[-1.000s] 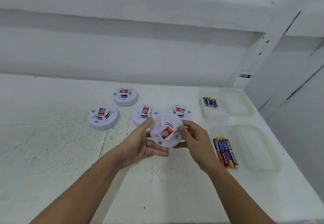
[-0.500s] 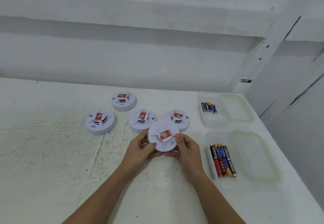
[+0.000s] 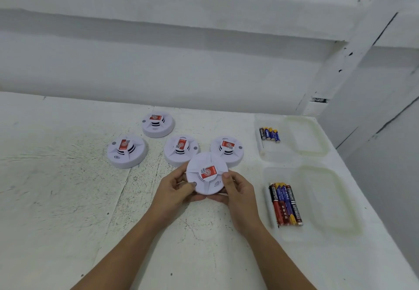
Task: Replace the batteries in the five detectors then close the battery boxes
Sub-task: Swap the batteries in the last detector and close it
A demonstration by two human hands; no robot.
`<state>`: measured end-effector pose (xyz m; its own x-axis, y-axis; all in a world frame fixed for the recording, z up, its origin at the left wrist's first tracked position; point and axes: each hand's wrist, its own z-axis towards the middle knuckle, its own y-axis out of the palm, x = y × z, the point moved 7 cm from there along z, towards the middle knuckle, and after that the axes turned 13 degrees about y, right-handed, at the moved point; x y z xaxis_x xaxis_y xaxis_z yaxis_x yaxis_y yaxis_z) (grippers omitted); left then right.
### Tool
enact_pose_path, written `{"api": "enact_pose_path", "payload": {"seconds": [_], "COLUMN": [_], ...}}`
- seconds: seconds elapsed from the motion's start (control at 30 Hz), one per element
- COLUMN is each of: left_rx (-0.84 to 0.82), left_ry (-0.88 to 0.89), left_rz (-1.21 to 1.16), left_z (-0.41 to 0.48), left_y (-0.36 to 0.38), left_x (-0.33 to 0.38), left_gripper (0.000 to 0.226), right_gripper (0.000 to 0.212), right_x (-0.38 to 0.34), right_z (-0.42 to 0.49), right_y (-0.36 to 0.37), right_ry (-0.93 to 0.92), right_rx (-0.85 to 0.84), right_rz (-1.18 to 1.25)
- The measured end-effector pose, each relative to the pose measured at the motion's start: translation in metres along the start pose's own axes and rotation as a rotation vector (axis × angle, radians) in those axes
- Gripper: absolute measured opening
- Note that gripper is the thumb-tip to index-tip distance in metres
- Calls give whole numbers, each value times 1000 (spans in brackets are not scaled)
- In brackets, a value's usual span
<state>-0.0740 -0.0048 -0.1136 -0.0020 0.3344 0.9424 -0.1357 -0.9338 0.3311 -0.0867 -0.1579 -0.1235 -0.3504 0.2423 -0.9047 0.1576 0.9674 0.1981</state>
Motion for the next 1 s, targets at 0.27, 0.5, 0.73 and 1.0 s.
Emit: {"api": "enact_pose_path", "payload": {"seconds": [0.27,0.5,0.73,1.0], "left_rx": [6,22,10,6], "left_ry": [7,18,12,6], "left_rz": [-36,-53,-8,-4], "left_z": [0,-2,-3,-5], "left_y": [-1,-2,-3,1], "left_x": [-3,-3,-2,1], "left_gripper": [47,56,55,49], "right_gripper": [22,20,18,18], "right_x": [-2,-2,-3,-3], "right_z": [-2,-4,-5,-6], "right_y": [0,1,1,1], "right_ry": [-5,-8,-14,-19], "right_rx": [1,-1,2,2], "right_rz": [-11,-8,-10,-14]}}
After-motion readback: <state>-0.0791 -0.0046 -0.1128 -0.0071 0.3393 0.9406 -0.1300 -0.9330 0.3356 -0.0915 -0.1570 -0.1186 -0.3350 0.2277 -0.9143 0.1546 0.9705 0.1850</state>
